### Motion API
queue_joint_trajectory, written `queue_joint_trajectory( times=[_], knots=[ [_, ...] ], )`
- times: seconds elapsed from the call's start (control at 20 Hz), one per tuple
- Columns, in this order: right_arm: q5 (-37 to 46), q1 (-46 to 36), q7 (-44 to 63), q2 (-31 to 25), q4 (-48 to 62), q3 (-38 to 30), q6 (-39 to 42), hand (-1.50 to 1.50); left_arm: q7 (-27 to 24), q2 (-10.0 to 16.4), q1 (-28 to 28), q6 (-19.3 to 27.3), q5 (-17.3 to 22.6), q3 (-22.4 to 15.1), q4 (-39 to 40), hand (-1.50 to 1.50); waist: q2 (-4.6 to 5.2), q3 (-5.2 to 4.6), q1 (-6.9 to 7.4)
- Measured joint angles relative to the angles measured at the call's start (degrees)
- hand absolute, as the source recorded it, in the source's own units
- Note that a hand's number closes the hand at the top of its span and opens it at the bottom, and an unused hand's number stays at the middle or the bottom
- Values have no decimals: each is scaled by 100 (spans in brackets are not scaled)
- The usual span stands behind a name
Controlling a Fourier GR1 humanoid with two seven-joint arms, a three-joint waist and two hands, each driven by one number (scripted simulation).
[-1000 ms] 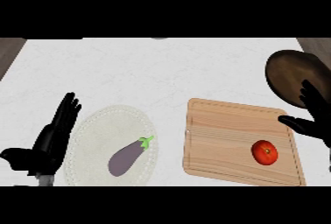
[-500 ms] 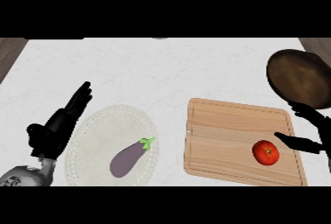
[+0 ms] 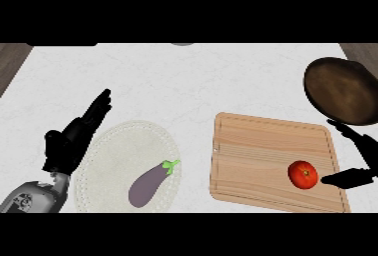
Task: Pick the tomato from the cutting board and place it in the pan
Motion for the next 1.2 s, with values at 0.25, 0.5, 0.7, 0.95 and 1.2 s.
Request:
queue_joint_trajectory(
  times=[0.25,0.5,0.7,0.95,1.2],
  knots=[
    [178,-692,1162,-465,-196,453,1236,-150,-5,-62,-72,-65,-63,-28,12,0,11,-8,112],
    [-34,-1345,2395,-344,-334,938,2607,-150,40,-87,-133,-135,-61,29,65,0,14,-9,140],
    [-384,-1823,3357,-11,-344,1072,3476,-150,68,-54,-138,-255,-21,178,97,0,9,-4,105],
    [-467,-1793,4140,323,-730,1073,3776,-150,85,-184,-46,-337,-163,303,98,0,-1,1,33],
    [-246,-1732,4437,569,-897,1154,3737,-150,77,-289,-22,-478,-261,423,112,0,-1,3,17]
  ],
)
